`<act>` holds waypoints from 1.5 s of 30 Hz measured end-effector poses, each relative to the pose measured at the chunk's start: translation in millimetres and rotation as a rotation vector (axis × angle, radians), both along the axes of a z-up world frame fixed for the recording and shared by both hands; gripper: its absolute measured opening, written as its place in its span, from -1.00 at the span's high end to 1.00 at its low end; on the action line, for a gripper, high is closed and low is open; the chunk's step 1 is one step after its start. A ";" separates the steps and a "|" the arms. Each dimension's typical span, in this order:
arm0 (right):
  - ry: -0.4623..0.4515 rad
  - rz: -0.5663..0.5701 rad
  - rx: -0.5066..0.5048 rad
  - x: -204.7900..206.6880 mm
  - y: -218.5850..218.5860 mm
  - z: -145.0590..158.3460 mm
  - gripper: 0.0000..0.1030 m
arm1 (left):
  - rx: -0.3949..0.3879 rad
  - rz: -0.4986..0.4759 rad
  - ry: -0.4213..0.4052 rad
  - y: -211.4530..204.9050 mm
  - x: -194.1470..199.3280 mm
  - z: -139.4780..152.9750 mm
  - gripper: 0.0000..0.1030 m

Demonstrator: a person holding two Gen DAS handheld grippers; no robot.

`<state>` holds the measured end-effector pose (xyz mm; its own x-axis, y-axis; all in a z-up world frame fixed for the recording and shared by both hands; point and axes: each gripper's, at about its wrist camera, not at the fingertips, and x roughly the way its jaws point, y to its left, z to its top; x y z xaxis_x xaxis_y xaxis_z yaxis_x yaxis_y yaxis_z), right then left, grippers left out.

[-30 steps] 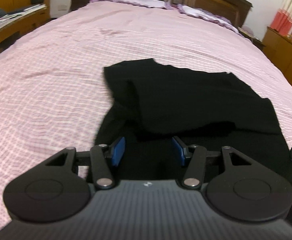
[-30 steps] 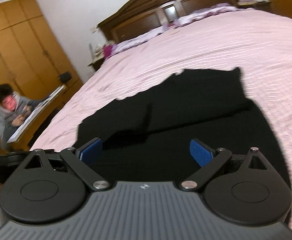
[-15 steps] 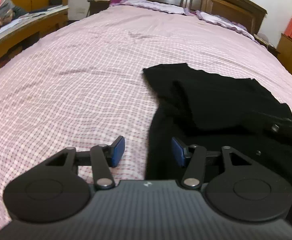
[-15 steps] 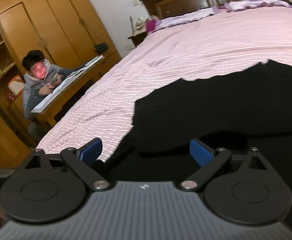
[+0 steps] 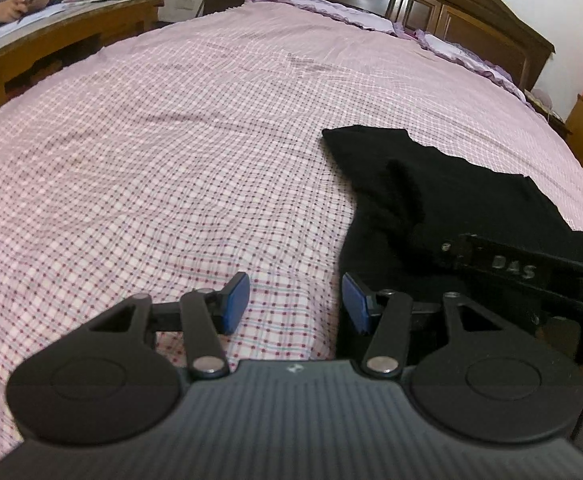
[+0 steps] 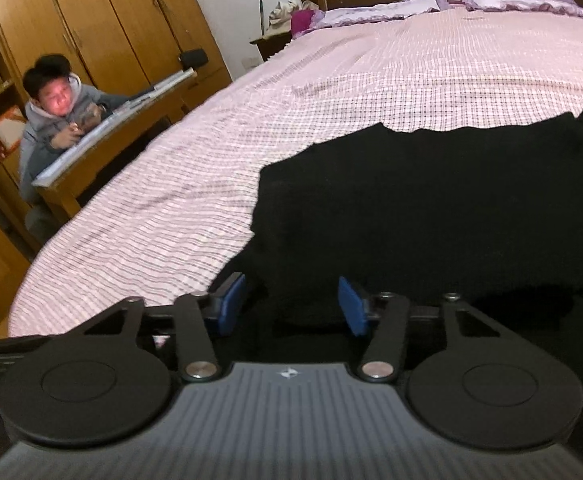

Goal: Fold small clothes

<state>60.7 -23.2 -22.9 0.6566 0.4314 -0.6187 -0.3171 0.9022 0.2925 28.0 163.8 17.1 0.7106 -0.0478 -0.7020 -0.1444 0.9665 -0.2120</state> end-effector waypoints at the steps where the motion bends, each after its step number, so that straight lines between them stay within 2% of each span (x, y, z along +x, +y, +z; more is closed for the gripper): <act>1: -0.004 0.000 -0.015 1.9 1.2 -1.7 0.17 | -0.004 0.001 0.001 0.6 0.3 -0.8 -0.04; 4: -0.009 -0.003 -0.027 6.8 0.2 -3.7 0.68 | -0.010 0.007 0.002 1.6 0.6 -3.1 -0.04; 7: -0.006 -0.007 0.012 9.5 -7.4 2.1 0.90 | -0.012 0.009 0.001 1.7 0.5 -3.8 -0.04; 15: -0.124 -0.019 0.040 -1.2 -31.9 45.8 0.95 | -0.004 -0.019 -0.031 -9.4 3.6 7.5 -0.04; 22: -0.226 -0.119 0.071 -15.2 -83.9 88.4 0.96 | -0.010 -0.079 -0.089 -33.5 29.7 27.8 -0.03; 26: -0.194 -0.102 0.057 -17.3 -105.8 94.3 0.93 | -0.007 -0.109 -0.119 -47.4 49.4 32.9 -0.03; 29: -0.168 -0.094 0.013 -20.6 -103.5 87.9 0.91 | -0.016 -0.105 -0.129 -48.4 54.8 28.4 -0.03; 32: -0.142 -0.076 -0.008 -22.1 -90.5 76.4 0.83 | 0.011 -0.089 -0.105 -44.6 55.9 17.6 -0.04; 35: -0.114 -0.059 -0.016 -18.3 -70.0 62.2 0.43 | 0.077 -0.058 -0.083 -40.5 54.6 7.1 -0.03; 37: -0.098 -0.042 -0.018 -17.1 -54.9 53.0 0.01 | 0.070 -0.050 -0.067 -35.5 53.8 -0.3 -0.04; 40: -0.092 -0.030 0.005 -17.6 -34.8 39.2 -0.16 | 0.031 -0.048 -0.046 -25.1 50.7 -9.5 -0.04; 45: -0.069 -0.002 -0.014 -10.5 -1.3 22.4 -0.21 | 0.021 -0.052 -0.037 -14.3 45.8 -17.0 -0.03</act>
